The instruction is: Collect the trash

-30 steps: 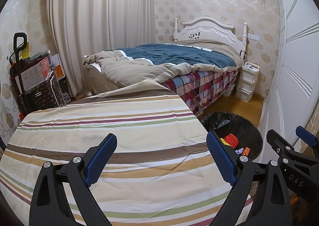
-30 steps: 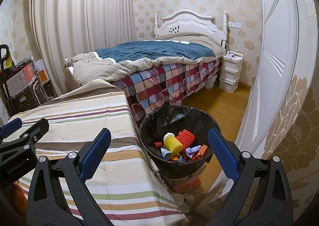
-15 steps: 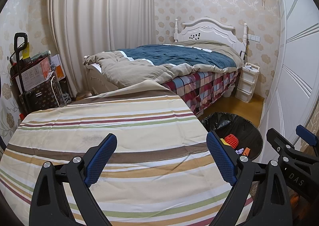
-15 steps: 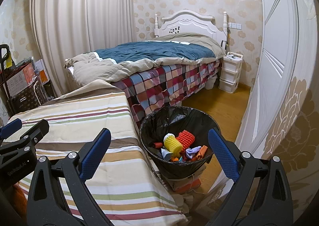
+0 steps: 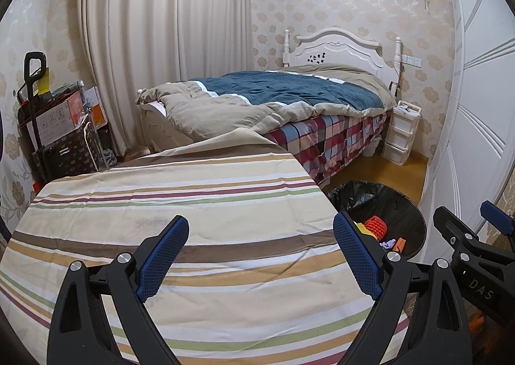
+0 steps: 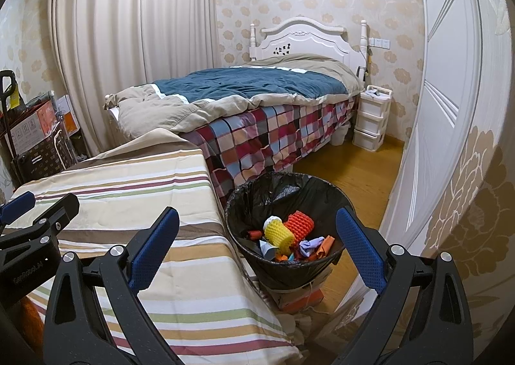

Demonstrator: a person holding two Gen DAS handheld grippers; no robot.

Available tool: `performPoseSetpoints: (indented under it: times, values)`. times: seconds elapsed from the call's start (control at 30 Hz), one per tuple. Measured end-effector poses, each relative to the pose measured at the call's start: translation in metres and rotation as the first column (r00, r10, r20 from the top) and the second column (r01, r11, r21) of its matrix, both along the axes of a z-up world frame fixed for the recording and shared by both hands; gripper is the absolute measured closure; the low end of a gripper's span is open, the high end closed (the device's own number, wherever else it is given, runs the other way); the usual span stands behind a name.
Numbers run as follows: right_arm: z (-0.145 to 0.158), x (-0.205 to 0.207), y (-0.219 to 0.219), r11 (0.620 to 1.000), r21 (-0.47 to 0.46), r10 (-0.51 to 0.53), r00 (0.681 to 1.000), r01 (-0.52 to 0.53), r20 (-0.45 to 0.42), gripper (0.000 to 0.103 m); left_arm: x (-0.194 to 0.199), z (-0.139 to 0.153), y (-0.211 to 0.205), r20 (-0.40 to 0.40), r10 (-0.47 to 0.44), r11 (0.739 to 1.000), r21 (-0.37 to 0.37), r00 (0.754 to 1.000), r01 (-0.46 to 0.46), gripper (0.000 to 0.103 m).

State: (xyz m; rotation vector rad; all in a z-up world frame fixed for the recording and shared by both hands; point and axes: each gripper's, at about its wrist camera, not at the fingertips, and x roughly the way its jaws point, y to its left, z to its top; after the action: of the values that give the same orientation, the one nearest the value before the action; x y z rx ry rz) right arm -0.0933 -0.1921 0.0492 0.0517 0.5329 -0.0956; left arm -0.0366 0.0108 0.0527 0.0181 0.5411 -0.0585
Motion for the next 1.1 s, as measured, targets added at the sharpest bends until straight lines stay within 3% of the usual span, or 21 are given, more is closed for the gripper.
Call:
performPoseSetpoints:
  times: [1.1]
  values:
    - [-0.001, 0.0014, 0.002, 1.0, -0.004, 0.0, 1.0, 0.0, 0.001, 0.007, -0.0009, -0.0018, 0.0016, 0.005, -0.005, 1.0, -0.012, 1.0, 0.005, 0.012]
